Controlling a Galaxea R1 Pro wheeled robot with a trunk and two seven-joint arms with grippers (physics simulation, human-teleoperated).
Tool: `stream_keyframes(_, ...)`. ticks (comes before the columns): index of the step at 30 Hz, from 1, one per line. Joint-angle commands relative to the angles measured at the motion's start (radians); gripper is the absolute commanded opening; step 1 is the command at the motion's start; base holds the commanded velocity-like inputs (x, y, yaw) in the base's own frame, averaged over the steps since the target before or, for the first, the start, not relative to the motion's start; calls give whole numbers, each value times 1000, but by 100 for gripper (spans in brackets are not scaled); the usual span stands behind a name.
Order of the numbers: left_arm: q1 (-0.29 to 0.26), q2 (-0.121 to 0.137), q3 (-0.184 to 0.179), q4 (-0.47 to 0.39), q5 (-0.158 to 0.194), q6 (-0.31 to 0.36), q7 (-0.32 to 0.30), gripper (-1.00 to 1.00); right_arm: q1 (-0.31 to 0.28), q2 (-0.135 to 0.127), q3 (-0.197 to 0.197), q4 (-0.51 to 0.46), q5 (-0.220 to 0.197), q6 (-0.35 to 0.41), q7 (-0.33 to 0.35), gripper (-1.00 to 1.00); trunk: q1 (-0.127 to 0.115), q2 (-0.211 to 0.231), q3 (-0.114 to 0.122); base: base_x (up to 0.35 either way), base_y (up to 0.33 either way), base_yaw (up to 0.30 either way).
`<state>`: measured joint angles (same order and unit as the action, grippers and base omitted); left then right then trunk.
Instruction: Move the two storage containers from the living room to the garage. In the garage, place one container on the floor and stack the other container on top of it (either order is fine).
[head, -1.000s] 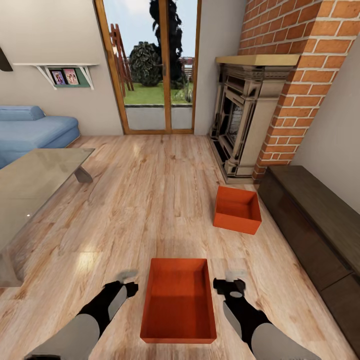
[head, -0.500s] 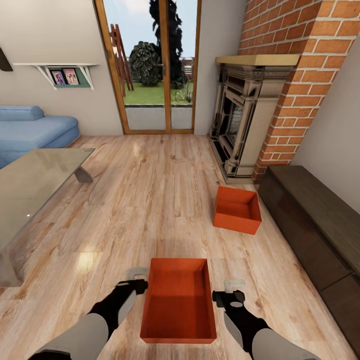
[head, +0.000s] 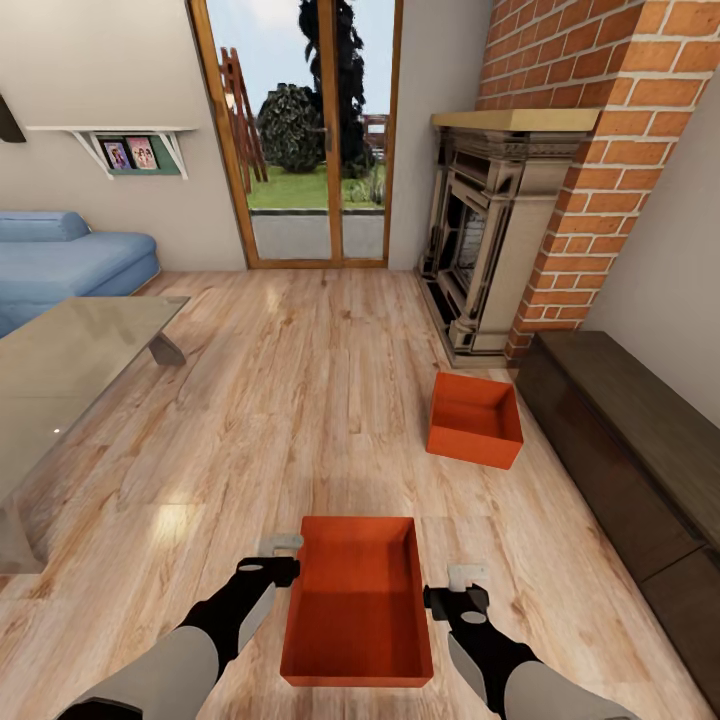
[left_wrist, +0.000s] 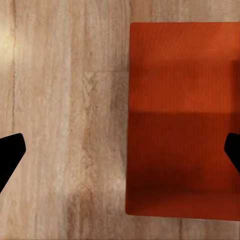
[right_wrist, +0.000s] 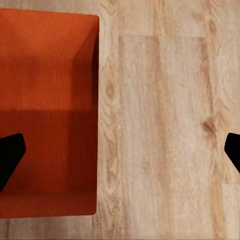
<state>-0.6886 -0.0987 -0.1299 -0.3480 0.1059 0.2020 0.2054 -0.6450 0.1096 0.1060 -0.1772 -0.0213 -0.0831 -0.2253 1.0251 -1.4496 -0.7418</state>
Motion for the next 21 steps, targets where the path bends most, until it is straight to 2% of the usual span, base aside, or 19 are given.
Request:
stream_keyframes(1,0,1,-8,-2,12,5,8,100,-1,0,8,7,-2,-7,-4,100,0,0,-1,0,0,0)
stream_keyframes(5,0,-13,-6,2,15,-1,12,100,-1,38,9,34,-1,-29,26,100,0,0,-1,0,0,0)
stream_keyframes(8,0,-28,-5,6,17,-3,16,100,-1,53,9,38,-1,-32,32,100,0,0,-1,0,0,0)
stream_keyframes(13,0,-31,-4,26,19,-4,19,100,0,59,9,42,2,-34,34,100,0,0,-1,0,0,0)
stream_keyframes(21,0,-36,-2,28,20,-4,23,100,0,53,8,43,7,-34,34,100,0,0,-1,0,0,0)
